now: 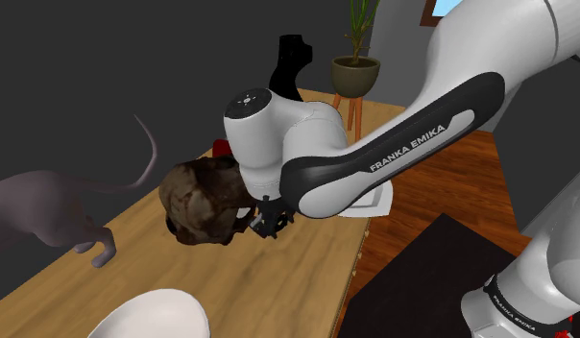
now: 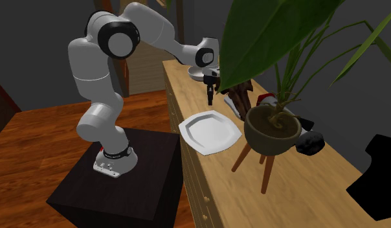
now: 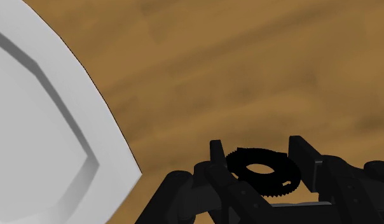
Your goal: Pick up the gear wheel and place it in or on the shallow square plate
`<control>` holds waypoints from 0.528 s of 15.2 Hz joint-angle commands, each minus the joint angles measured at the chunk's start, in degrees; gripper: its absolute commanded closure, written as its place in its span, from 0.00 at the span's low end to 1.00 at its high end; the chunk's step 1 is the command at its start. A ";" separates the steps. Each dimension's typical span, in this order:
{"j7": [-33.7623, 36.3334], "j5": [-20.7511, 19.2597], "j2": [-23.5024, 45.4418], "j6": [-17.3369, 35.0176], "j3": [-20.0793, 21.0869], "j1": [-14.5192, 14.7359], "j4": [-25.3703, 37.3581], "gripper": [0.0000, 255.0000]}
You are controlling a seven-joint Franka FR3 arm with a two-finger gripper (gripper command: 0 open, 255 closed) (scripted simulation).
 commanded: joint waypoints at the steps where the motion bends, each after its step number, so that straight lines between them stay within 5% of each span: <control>1: 0.00 0.00 0.00 0.00 0.00 0.00 0.00 1.00; 8: -2.10 2.36 -2.56 -3.84 0.38 -0.38 2.14 1.00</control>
